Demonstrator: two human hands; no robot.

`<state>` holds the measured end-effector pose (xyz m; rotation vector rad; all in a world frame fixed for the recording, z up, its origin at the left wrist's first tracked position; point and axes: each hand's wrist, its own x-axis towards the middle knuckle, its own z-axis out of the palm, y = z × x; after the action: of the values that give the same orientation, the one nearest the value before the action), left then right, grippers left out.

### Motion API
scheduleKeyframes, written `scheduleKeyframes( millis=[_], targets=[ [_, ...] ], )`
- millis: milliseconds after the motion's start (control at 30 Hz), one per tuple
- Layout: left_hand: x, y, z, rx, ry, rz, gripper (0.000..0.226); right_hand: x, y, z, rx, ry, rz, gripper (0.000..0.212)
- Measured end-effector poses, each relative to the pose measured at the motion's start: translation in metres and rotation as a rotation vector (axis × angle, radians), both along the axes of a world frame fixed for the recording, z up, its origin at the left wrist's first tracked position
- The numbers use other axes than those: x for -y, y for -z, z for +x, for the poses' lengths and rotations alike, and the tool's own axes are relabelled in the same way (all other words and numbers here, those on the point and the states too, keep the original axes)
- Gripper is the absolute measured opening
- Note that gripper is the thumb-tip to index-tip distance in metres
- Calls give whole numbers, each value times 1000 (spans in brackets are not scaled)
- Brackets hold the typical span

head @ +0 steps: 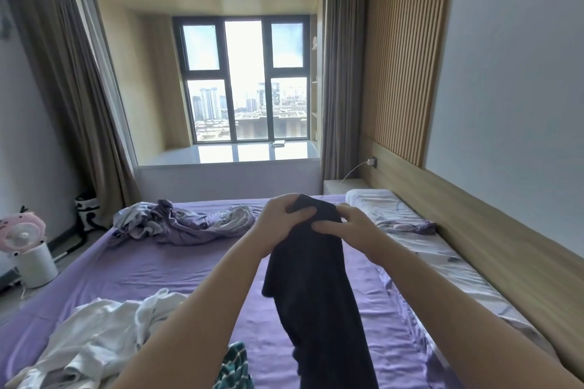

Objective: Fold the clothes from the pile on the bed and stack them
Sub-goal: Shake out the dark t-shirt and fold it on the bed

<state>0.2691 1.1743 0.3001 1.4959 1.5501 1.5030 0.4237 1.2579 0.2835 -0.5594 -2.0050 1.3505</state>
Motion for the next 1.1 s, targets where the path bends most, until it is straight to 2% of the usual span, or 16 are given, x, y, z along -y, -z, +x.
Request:
scheduleKeyframes(
  millis=[167, 367, 467, 600, 700, 800, 933, 1000, 1100],
  targets=[
    [-3, -12, 2, -39, -63, 49, 12, -9, -3, 15, 200, -9, 96, 27],
    [-1, -18, -5, -93, -150, 75, 7, -19, 7, 41, 464, 128, 390, 16],
    [-1, -15, -14, -121, -216, 82, 7, -24, 16, 55, 554, 212, 456, 20],
    [0, -5, -31, -251, -270, 8, 19, -23, 18, 69, 450, 280, 390, 23],
    [2, 3, -41, -314, -334, -34, 21, -21, 18, 69, 415, 358, 307, 16],
    [8, 9, -48, -294, -410, -43, 15, -15, 20, 68, 427, 392, 327, 11],
    [18, 20, -58, -190, -489, 11, 10, -10, 27, 76, 436, 401, 350, 19],
    [23, 26, -63, -184, -498, 7, 12, -10, 32, 86, 359, 350, 228, 18],
    [28, 34, -64, -275, -433, -16, 18, -9, 43, 96, 287, 321, 77, 19]
  ],
)
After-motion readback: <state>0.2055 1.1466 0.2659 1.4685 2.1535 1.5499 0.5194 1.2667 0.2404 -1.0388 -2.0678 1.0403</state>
